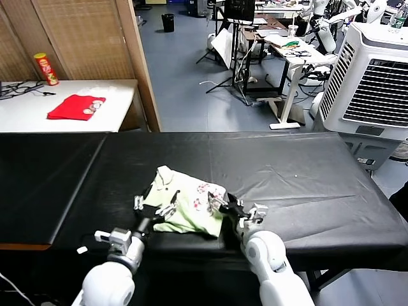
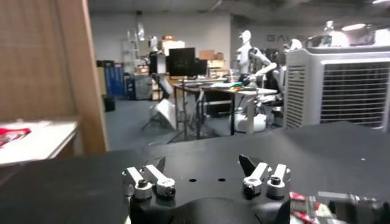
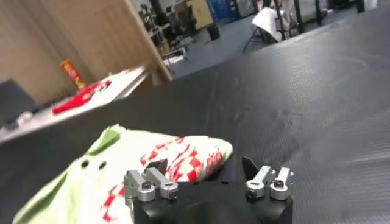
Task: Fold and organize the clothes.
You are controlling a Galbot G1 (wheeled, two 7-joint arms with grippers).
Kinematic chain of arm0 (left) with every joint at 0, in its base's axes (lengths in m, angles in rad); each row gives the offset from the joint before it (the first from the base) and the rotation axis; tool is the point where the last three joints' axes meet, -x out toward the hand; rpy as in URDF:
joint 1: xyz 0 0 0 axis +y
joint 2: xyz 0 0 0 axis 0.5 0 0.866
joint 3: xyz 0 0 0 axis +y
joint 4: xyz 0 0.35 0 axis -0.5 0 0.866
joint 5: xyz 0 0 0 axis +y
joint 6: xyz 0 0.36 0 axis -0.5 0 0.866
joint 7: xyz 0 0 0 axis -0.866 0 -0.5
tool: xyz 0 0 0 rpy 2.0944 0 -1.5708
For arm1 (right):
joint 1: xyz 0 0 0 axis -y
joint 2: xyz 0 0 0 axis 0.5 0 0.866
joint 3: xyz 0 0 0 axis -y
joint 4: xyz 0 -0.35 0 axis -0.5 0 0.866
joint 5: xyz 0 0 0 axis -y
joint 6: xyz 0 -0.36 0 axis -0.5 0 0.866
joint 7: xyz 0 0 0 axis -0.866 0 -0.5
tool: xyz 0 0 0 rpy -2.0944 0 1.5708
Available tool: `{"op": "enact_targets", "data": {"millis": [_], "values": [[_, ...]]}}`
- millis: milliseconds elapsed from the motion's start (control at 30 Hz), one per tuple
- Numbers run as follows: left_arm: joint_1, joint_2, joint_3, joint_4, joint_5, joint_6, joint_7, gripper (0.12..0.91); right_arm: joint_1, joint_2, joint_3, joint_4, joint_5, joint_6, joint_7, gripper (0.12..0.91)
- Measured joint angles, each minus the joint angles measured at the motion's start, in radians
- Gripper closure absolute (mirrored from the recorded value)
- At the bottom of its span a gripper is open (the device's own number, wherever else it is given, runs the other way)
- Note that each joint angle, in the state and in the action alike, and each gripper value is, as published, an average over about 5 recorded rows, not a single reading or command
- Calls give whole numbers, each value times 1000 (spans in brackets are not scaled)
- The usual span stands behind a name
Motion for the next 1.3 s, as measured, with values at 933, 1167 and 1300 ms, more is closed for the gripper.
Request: {"op": "enact_targets", "data": {"millis": [933, 1167, 1300], "values": [[61, -48, -18, 29, 47, -28, -2, 232, 237, -82, -51, -213, -342, 186, -214, 894], [71, -50, -26, 29, 47, -41, -3, 232, 289, -169, -83, -270, -614, 365, -311, 789], [73, -47, -27, 32, 47, -44, -4, 232, 244, -226, -63, -216, -704, 444, -303, 573]]}}
